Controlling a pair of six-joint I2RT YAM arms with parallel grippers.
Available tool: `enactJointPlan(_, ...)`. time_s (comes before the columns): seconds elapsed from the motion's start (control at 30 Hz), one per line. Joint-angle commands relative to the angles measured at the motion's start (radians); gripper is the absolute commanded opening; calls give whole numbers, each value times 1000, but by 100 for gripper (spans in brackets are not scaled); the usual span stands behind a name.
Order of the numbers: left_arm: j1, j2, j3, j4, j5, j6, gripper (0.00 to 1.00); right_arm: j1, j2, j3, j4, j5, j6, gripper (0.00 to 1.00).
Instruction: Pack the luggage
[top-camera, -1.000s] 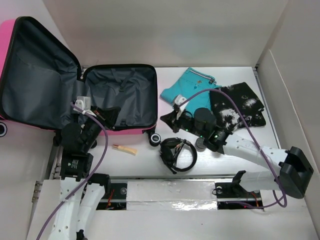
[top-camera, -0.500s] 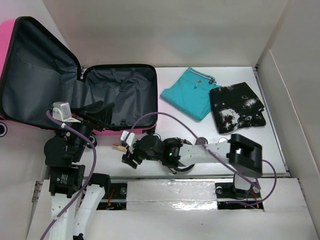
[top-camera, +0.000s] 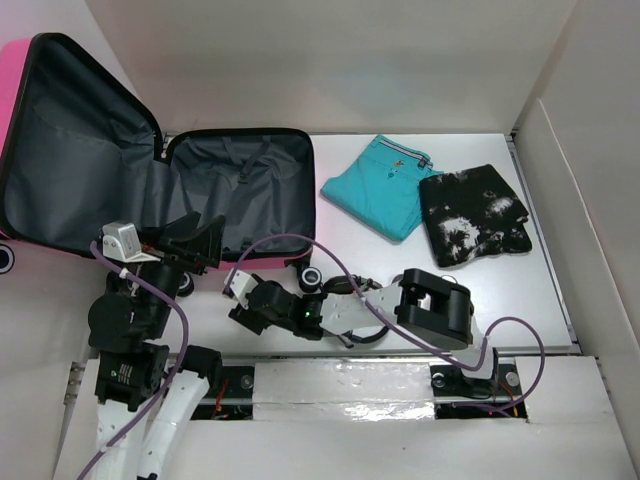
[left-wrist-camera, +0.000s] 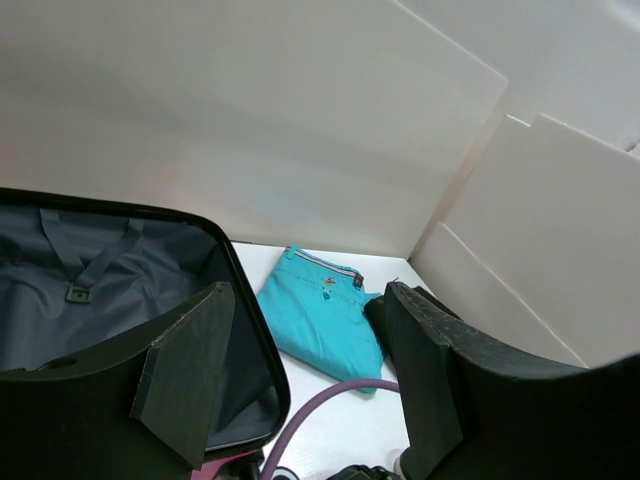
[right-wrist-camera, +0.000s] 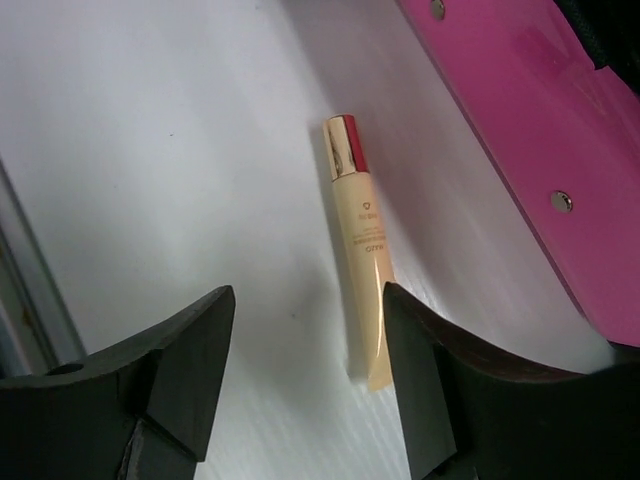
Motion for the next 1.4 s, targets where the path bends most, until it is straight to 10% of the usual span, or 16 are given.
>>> enactJointPlan(0.0,-19,-2,-10,41,-30,25,59,-29,16,57,16,49,-5,60)
enactJointPlan(0.57,-19,20,-54,60,-20,33,59,-81,134,104,55,-110,2,54)
enactJointPlan(0.77,-19,22,-56,64,-16,34,59,-81,137,69,87,-125,45,30)
enactJointPlan(1.37,-19,14,-60,50,-36,33,59,-95,-308,-17,72,-64,-79,27)
